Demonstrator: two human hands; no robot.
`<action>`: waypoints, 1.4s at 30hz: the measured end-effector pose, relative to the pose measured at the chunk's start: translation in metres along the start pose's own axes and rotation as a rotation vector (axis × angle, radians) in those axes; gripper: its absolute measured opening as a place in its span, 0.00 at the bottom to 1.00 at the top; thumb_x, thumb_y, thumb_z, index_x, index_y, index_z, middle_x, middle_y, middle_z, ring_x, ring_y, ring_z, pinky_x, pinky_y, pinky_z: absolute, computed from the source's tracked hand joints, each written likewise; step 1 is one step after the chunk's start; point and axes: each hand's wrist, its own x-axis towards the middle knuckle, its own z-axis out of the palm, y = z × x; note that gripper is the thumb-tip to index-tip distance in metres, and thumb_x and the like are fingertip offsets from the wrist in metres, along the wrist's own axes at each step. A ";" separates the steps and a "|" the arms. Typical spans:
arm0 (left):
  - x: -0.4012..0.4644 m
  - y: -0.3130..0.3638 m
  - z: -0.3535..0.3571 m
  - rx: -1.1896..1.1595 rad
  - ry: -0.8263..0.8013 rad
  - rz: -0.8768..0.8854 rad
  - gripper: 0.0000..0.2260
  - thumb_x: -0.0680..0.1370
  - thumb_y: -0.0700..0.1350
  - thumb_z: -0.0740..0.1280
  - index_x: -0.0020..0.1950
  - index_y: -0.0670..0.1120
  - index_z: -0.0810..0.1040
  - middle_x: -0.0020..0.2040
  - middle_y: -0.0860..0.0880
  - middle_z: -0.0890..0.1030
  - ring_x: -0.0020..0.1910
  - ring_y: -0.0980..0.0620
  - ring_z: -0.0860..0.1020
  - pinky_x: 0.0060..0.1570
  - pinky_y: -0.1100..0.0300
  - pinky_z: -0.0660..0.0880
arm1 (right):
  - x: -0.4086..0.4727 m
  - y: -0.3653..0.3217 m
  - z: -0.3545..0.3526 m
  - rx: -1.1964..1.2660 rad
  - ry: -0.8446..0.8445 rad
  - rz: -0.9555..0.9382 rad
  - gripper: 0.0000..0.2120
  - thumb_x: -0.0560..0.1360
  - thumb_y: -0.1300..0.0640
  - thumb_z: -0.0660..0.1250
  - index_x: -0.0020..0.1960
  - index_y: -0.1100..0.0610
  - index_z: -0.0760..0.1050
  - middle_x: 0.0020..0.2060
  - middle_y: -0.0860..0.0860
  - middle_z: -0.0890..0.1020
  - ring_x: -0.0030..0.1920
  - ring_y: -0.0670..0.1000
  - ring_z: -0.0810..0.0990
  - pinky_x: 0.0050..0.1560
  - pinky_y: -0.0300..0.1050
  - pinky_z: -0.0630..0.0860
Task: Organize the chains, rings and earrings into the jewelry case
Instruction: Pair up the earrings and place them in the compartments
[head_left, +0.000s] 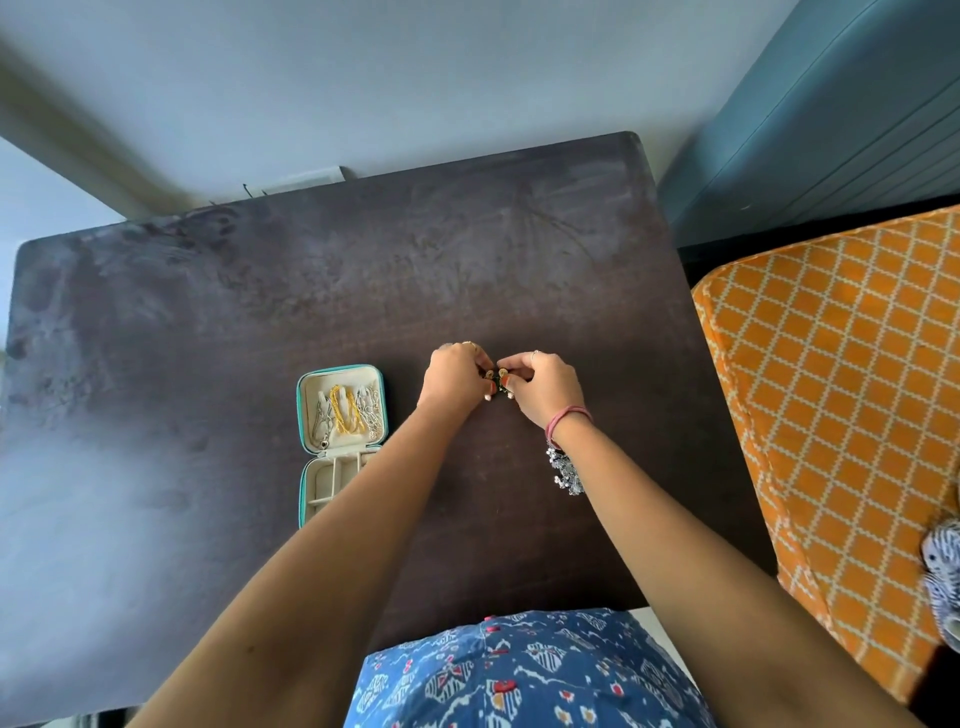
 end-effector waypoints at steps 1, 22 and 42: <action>0.001 0.000 -0.001 -0.001 0.001 -0.001 0.11 0.68 0.39 0.75 0.49 0.47 0.83 0.49 0.46 0.81 0.45 0.49 0.80 0.45 0.59 0.76 | 0.000 0.000 0.000 0.024 0.007 0.012 0.09 0.74 0.59 0.68 0.52 0.50 0.82 0.44 0.50 0.85 0.46 0.51 0.82 0.48 0.47 0.80; -0.022 0.003 -0.022 -0.166 0.185 0.039 0.10 0.75 0.36 0.61 0.52 0.41 0.80 0.45 0.42 0.84 0.47 0.43 0.82 0.53 0.52 0.78 | -0.012 0.002 -0.033 0.232 -0.048 -0.014 0.10 0.76 0.64 0.66 0.54 0.55 0.80 0.34 0.47 0.79 0.33 0.45 0.80 0.38 0.39 0.81; -0.110 -0.013 0.086 -0.372 -0.080 -0.060 0.12 0.73 0.40 0.71 0.56 0.45 0.77 0.45 0.52 0.78 0.38 0.59 0.75 0.37 0.73 0.69 | -0.097 0.106 -0.059 0.223 0.235 0.057 0.08 0.75 0.61 0.67 0.50 0.52 0.82 0.44 0.46 0.82 0.44 0.42 0.79 0.51 0.36 0.76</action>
